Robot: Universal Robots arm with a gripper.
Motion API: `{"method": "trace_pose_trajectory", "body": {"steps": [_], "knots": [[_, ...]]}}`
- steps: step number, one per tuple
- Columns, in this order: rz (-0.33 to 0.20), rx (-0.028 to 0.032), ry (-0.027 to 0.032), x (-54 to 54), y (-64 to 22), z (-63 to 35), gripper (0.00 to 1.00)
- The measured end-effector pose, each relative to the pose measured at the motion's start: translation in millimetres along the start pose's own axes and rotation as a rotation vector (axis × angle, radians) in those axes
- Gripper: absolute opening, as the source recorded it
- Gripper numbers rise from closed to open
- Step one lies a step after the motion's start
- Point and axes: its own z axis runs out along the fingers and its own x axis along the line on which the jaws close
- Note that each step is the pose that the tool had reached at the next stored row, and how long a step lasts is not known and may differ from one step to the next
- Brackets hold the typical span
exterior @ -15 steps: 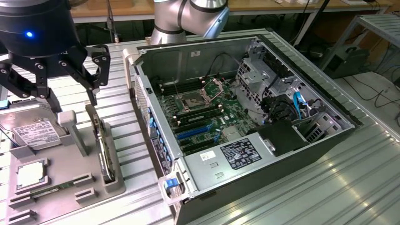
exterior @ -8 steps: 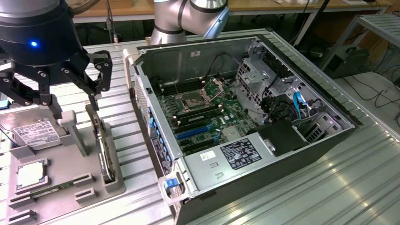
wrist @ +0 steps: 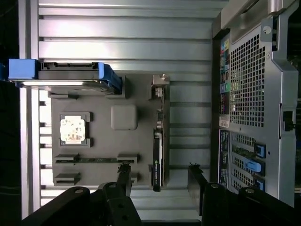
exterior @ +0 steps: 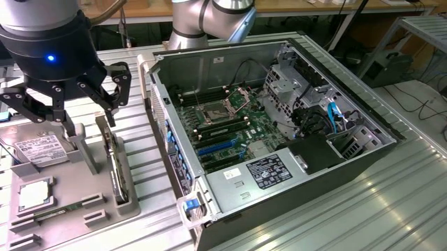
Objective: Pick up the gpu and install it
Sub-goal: 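Pick up the gpu and move the gpu toward the slot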
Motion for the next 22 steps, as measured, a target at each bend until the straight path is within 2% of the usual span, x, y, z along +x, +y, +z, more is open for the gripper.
{"method": "trace_pose_trajectory", "body": {"steps": [8,13,22], "knots": [[-0.016,-0.0003,0.0004,-4.3,2.5,9.5,0.60],[-0.021,-0.0004,0.0005,-4.5,11.0,14.3,0.60],[-0.027,-0.0004,0.0007,-5.6,17.6,22.7,0.60]]}}
